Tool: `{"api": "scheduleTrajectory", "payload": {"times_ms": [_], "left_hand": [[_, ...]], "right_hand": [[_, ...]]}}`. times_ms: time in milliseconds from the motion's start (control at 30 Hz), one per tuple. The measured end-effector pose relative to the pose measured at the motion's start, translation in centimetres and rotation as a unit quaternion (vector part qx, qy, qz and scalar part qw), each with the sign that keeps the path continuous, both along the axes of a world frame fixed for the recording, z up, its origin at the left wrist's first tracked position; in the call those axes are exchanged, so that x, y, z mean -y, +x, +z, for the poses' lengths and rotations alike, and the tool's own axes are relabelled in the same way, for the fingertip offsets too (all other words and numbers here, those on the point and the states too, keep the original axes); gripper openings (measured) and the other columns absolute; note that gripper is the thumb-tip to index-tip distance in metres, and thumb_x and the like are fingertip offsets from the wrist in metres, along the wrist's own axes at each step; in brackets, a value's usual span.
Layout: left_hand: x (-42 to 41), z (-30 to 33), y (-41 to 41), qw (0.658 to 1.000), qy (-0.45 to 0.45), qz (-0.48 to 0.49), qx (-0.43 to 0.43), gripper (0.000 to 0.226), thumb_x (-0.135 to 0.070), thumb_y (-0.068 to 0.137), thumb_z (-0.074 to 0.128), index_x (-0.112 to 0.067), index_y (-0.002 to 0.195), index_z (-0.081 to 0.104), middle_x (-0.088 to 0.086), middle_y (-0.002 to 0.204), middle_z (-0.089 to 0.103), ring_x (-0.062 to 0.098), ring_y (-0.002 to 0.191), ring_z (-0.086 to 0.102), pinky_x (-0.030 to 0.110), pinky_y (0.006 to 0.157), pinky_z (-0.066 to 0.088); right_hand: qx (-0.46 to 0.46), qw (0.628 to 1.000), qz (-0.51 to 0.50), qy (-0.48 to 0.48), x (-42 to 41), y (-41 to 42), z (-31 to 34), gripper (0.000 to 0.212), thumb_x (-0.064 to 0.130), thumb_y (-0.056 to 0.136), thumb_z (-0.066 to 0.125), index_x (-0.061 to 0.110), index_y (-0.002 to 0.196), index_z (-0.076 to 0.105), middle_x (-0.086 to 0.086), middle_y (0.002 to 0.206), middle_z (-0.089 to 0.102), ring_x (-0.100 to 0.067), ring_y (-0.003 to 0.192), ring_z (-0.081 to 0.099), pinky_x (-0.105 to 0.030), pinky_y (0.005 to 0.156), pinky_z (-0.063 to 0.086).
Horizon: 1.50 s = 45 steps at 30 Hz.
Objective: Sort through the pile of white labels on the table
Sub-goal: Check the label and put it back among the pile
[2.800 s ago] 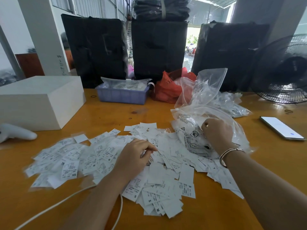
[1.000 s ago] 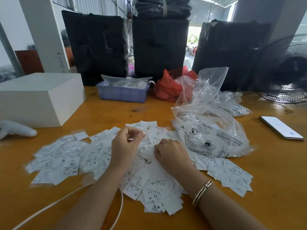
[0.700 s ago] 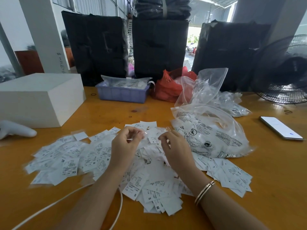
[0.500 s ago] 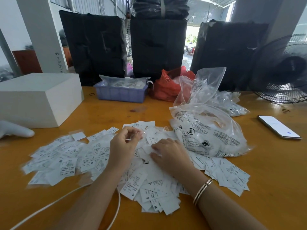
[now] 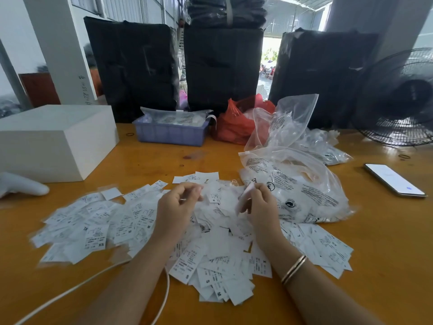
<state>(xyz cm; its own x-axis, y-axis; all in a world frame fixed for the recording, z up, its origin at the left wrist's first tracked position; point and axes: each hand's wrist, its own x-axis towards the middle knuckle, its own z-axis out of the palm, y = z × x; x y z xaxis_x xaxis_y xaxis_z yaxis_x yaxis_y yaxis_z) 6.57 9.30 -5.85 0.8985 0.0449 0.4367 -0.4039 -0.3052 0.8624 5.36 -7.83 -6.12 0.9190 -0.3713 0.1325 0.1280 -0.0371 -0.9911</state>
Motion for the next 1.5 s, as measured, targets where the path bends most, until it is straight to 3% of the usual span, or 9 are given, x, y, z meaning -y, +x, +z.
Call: {"api": "scheduleTrajectory", "payload": {"times_ms": [100,333,467,600,700,867,1000,1333,1500], "left_hand": [[0.0,0.1,0.0,1.000,0.004,-0.016,-0.001,0.011,-0.030,0.092,0.055,-0.034,0.088,0.064,-0.009,0.073,0.069,0.004,0.035,0.035,0.012,0.036,0.028],[0.1,-0.1,0.0,0.998,0.035,-0.045,-0.015,0.022,-0.032,0.094,0.050,-0.023,0.096,0.070,-0.016,0.073,0.068,0.007,0.039,0.041,0.013,0.041,0.034],[0.2,0.2,-0.2,0.998,0.040,-0.046,-0.021,0.017,-0.031,0.094,0.050,-0.036,0.088,0.065,-0.019,0.079,0.069,0.042,0.073,0.061,0.040,0.063,0.052],[0.2,0.4,-0.4,0.998,0.034,-0.056,-0.024,0.015,-0.027,0.092,0.056,-0.036,0.084,0.065,-0.018,0.079,0.070,0.045,0.077,0.063,0.056,0.072,0.052],[0.1,0.2,-0.2,0.997,0.033,-0.068,-0.025,0.012,-0.026,0.090,0.060,-0.033,0.082,0.066,-0.017,0.077,0.071,0.039,0.076,0.064,0.051,0.070,0.054],[0.1,0.0,0.0,0.994,0.036,-0.098,-0.028,0.012,-0.020,0.086,0.066,-0.030,0.081,0.067,-0.017,0.075,0.071,0.000,0.071,0.066,0.010,0.066,0.050],[0.2,-0.2,0.1,0.992,0.032,-0.114,-0.040,0.008,-0.020,0.083,0.070,-0.026,0.080,0.068,-0.016,0.074,0.071,-0.001,0.069,0.066,0.007,0.063,0.048],[0.3,-0.2,0.0,0.994,0.080,-0.080,-0.006,0.008,-0.030,0.077,0.074,-0.033,0.076,0.067,-0.020,0.077,0.068,0.001,0.072,0.061,0.009,0.064,0.048],[0.3,0.0,-0.4,0.994,0.084,-0.064,0.026,0.013,-0.029,0.077,0.075,-0.035,0.075,0.063,-0.016,0.069,0.066,-0.004,0.074,0.060,0.005,0.068,0.045]], "right_hand": [[0.036,0.991,0.064,0.110,0.2,-0.1,0.1,0.036,-0.001,0.092,0.045,0.021,0.068,0.060,-0.002,0.077,0.060,-0.010,0.061,0.055,-0.019,0.053,0.043],[0.076,0.980,0.129,0.132,0.0,-0.3,0.3,0.042,-0.005,0.092,0.045,0.023,0.068,0.066,-0.001,0.080,0.069,-0.021,0.078,0.069,-0.021,0.066,0.052],[0.086,0.962,0.164,0.199,-0.2,-0.4,0.2,0.016,0.015,0.085,0.047,0.013,0.079,0.061,-0.001,0.083,0.070,-0.034,0.090,0.069,-0.024,0.072,0.055],[0.097,0.972,0.141,0.159,-0.5,-0.5,0.0,0.013,0.026,0.087,0.064,0.015,0.081,0.061,-0.001,0.083,0.068,-0.029,0.087,0.067,-0.027,0.074,0.055],[0.087,0.980,0.122,0.128,-0.9,-0.6,-0.1,0.016,0.004,0.086,0.064,0.017,0.094,0.060,-0.007,0.082,0.066,-0.023,0.082,0.067,-0.027,0.073,0.055],[0.099,0.985,0.093,0.107,-1.1,-0.7,0.0,0.027,0.008,0.086,0.066,0.027,0.105,0.063,-0.007,0.074,0.057,-0.016,0.075,0.063,-0.021,0.071,0.053],[0.108,0.979,0.099,0.143,-1.0,-1.0,0.5,0.023,0.004,0.085,0.065,0.026,0.081,0.069,-0.002,0.077,0.069,-0.014,0.075,0.065,-0.021,0.070,0.053],[0.127,0.976,0.095,0.146,-1.2,-1.2,0.8,0.020,0.004,0.087,0.063,0.023,0.082,0.067,-0.002,0.081,0.071,-0.016,0.082,0.068,-0.021,0.071,0.054],[0.134,0.987,0.082,0.031,-1.3,-1.3,0.6,0.021,0.004,0.086,0.064,0.025,0.083,0.067,0.002,0.079,0.067,-0.013,0.075,0.063,-0.024,0.069,0.054]]}}
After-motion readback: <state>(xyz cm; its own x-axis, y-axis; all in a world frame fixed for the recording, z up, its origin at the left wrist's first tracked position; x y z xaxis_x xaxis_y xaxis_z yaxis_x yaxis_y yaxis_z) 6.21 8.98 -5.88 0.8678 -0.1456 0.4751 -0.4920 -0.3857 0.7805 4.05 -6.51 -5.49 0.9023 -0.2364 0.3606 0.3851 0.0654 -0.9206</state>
